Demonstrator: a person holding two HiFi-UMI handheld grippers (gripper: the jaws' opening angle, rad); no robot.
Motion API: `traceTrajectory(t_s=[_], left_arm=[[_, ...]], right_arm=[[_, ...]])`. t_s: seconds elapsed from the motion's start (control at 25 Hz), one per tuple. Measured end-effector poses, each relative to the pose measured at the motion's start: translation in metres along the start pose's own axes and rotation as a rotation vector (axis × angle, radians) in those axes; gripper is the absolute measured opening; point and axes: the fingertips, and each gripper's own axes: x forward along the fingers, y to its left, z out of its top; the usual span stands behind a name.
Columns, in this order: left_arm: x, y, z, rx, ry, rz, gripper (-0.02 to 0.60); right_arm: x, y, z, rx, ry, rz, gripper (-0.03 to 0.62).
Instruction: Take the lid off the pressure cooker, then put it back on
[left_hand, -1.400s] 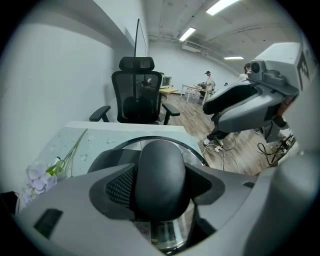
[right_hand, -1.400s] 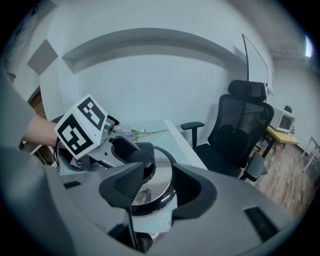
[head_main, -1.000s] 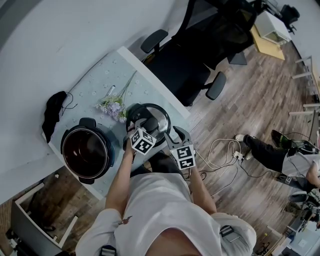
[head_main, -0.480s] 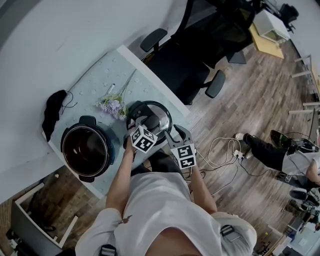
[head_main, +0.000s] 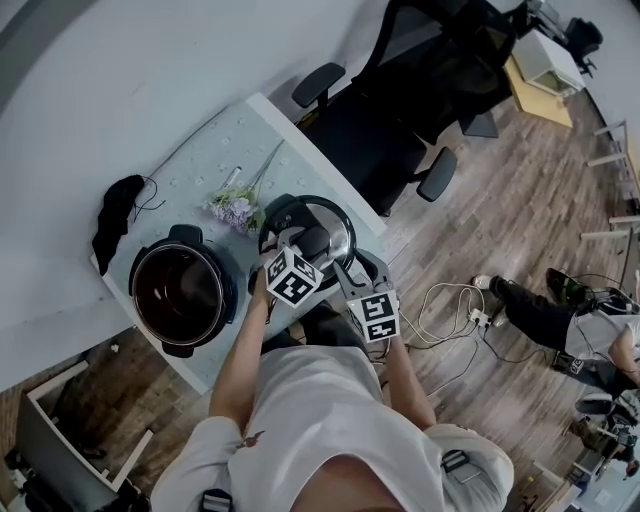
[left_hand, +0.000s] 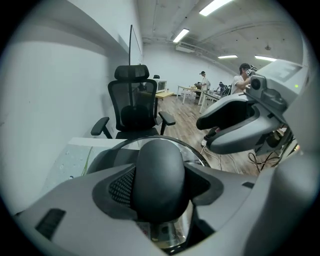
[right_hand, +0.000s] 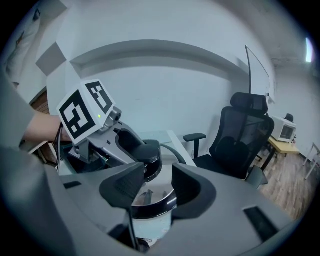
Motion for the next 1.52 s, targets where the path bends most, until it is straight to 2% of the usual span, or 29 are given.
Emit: traceTrajectory(t_s=[0.28,0.64,0.92,1.16,1.52], left_arm=[[-0.035,0.0,0.023,0.028,-0.026,-0.001,0.275],[-0.092,0.006,0.048,0.031,-0.067,0.036,0.275],[-0.14,0.018,0.062,-0.004,-0.088,0.064,0.275],[-0.177,0.032,0.054,-0.019,-0.085,0.098,0.275],[-0.228,0.052,0.025,-0.047,-0.086,0.144,0.275]], right_arm=[[-0.016,0.007,0.039,-0.053,-0.076,0.007,0.173],[-0.033,0.03,0.097,-0.142,-0.182,0.074,0.17],[-0.041,0.053,0.143,-0.226,-0.259,0.123,0.172],[-0.041,0.077,0.172,-0.275,-0.308,0.168,0.172],[-0.031,0.131,0.199,-0.347,-0.339,0.264,0.172]])
